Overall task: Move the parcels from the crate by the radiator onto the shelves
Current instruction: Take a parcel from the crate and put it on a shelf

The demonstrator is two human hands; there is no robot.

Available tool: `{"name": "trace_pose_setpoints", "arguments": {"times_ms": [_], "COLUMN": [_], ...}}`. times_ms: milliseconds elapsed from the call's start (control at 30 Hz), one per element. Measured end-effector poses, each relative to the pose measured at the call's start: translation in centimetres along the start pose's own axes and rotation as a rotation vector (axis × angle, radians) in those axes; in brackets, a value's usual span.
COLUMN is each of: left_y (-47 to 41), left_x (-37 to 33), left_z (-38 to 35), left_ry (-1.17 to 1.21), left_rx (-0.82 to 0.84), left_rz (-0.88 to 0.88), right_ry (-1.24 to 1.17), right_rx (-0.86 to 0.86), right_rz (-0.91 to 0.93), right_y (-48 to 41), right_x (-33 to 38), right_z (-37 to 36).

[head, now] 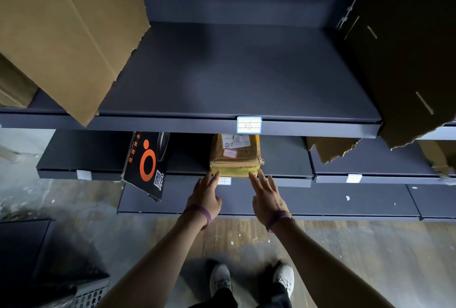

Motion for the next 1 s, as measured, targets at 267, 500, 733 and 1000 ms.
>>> {"name": "trace_pose_setpoints", "arguments": {"times_ms": [267,500,733,1000], "left_y": [-2.3,-0.8,1.4,7.3], "left_x": [-1.0,-2.0,-10.5,-26.1], "left_z": [0.9,-0.4,-3.4,-12.2], "left_ry": [-0.018,0.003,-0.005,-0.105], "left_rx": [0.030,0.038,0.110,0.286], "left_rz": [0.017,-0.004,-0.194,-0.502], "right_ry": [-0.037,-0.088,-0.149,-0.195], "right_rx": [0.023,-0.006,-0.143,-0.377], "right_rz": [-0.041,-0.086,-0.273,-0.543], "right_y": [-2.5,-0.4,5.5,18.8], "right_x": [0.4,-0.3,-5.9,-18.3], "right_z": [1.2,1.8,5.8,10.7]}}
Point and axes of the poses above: each hand's wrist, its own y-axis away from the middle knuckle, its own z-axis out of the back of the hand, x = y × z, the point moved 6 cm from there along -y, towards the middle knuckle, and after that the axes turned 5 degrees about y, right-handed, at the moved point
